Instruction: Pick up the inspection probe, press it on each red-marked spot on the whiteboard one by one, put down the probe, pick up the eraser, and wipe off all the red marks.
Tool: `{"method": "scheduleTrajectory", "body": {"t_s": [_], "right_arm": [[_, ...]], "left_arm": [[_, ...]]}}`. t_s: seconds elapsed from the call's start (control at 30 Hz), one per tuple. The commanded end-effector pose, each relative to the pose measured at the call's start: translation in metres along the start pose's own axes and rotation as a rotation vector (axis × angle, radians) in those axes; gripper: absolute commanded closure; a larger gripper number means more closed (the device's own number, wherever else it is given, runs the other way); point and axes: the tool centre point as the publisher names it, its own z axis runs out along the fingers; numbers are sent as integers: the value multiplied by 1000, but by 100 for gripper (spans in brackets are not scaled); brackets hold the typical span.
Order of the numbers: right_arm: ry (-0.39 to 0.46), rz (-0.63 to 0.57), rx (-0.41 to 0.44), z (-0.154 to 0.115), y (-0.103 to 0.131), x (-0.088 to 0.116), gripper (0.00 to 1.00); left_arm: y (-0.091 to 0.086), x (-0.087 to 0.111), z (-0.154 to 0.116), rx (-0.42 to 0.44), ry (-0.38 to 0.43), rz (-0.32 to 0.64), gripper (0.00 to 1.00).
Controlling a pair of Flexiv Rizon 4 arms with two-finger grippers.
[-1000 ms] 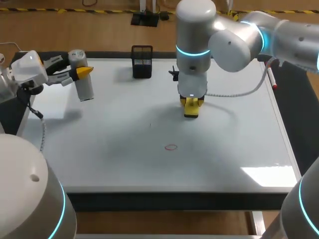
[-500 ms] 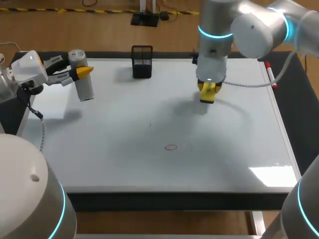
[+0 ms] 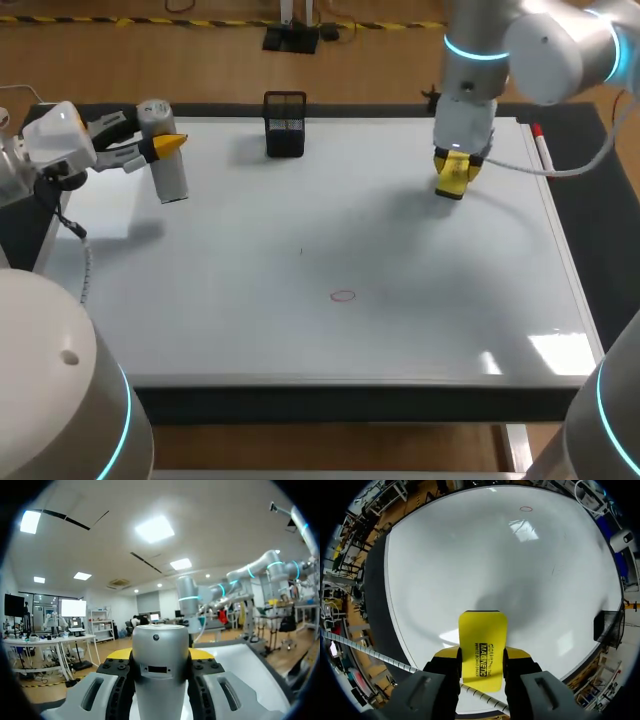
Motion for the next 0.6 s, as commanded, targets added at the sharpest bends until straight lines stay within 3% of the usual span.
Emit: {"method": "scheduleTrajectory", "body": {"t_s": [0.03,0.6], "right_arm": [[12,8,-6,1,-8,5,100],[22,22,0,1,-9,7,100]], "left_arm": [[-1,0,0,0,-1,1,100],[-1,0,0,0,-1,1,100]]}}
